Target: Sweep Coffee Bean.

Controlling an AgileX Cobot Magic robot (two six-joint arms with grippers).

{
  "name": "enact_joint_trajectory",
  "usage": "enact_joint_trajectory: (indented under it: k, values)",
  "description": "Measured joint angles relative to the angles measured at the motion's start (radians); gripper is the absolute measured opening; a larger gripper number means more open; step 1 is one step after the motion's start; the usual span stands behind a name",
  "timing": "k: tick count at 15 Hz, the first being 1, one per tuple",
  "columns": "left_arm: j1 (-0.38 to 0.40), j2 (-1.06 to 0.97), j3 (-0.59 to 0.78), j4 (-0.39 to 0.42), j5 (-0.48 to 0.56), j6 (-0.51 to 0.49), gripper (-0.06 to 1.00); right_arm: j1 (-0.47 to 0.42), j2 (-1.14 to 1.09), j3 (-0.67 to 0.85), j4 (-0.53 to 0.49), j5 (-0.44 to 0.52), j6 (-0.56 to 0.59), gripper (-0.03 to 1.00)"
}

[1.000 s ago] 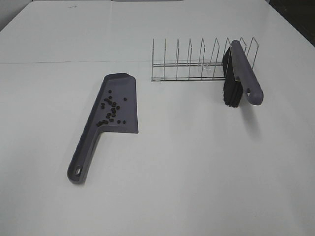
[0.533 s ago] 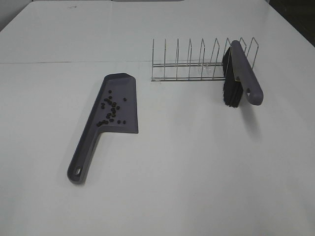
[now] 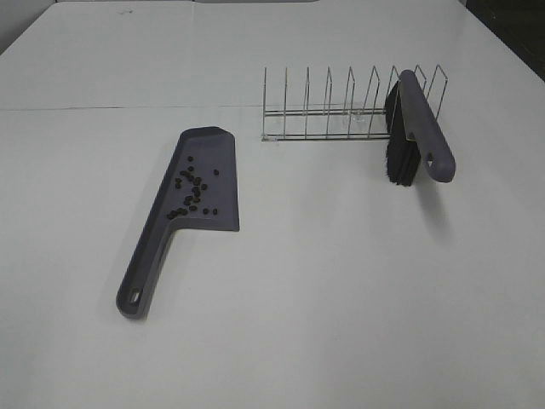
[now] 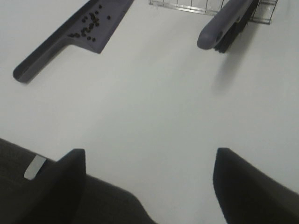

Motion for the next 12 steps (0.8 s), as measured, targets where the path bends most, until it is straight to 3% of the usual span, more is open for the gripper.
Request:
enact_joint_trajectory:
  k: [7, 12]
  values:
    - [0.0, 0.0, 0.003, -0.082, -0.002, 0.098, 0.57, 0.0, 0.0, 0.011, -0.041, 0.043, 0.008, 0.64]
    - [0.0, 0.0, 0.003, -0.082, -0.002, 0.103, 0.57, 0.0, 0.0, 0.012, -0.121, 0.04, 0.113, 0.64]
